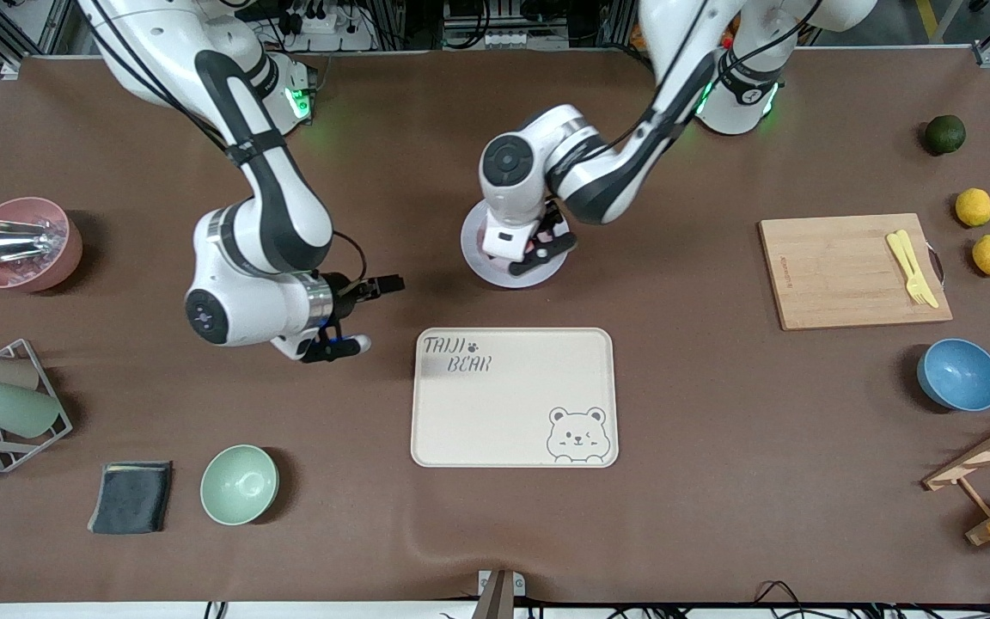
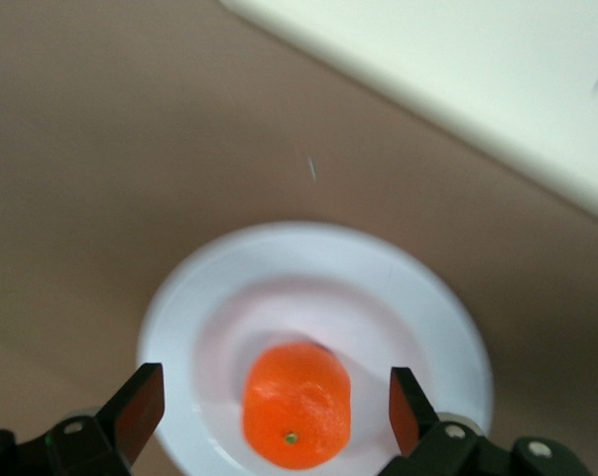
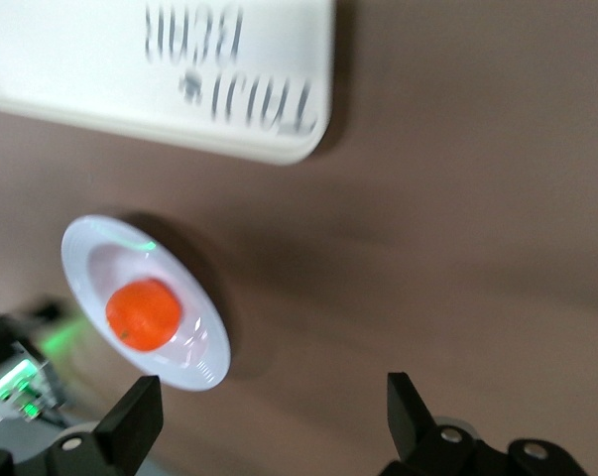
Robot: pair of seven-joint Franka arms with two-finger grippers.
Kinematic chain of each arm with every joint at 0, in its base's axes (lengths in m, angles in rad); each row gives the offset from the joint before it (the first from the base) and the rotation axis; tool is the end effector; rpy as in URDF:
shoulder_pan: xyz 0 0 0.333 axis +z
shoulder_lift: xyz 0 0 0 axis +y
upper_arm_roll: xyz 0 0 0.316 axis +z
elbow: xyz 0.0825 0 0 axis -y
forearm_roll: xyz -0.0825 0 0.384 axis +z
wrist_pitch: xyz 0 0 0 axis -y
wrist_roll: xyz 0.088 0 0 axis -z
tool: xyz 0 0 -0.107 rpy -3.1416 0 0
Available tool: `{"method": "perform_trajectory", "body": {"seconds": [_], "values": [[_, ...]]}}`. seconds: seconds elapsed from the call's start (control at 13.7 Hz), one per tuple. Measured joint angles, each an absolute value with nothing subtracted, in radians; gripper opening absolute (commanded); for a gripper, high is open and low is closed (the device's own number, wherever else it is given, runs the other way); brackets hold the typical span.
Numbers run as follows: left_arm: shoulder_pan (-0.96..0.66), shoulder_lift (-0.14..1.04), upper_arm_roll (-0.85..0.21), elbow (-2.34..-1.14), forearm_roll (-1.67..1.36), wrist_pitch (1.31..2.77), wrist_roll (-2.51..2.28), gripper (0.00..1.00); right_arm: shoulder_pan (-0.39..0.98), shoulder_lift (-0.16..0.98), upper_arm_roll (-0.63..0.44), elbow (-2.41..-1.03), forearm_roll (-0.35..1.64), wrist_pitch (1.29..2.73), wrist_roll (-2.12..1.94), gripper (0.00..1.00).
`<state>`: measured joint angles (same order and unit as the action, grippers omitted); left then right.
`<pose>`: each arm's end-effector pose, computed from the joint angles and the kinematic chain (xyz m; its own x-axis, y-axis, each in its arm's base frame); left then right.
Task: Place orange and plate with both arms
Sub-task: 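Release the orange and withdraw the left gripper while the right gripper grips the plate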
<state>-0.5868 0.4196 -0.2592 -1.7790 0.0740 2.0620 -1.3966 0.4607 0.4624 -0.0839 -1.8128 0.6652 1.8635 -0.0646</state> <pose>0.4338 -0.4654 0.3189 0.8608 0.5048 -0.0643 0.4966 -0.8609 -0.1110 0.5476 0.2712 0.2716 0.8885 0.2070 -0.4095 -0.0101 -0.8834 -0.4685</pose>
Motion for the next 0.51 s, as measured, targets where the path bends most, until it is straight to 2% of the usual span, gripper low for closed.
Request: {"method": "perform_trajectory", "body": {"seconds": [0.22,0.51], "values": [[-0.47,0.235,-0.257,-1.781,0.074,1.965,-1.333,1.0,0.534,0.437,-0.082,-1.928,0.796,1.944,-0.097,1.0],[-0.261,0.097,-0.253,-1.782,0.074,1.855,-0.963,1.0,0.625,0.432,-0.082,-2.071,1.0,2.102,-0.242,1.0]]}}
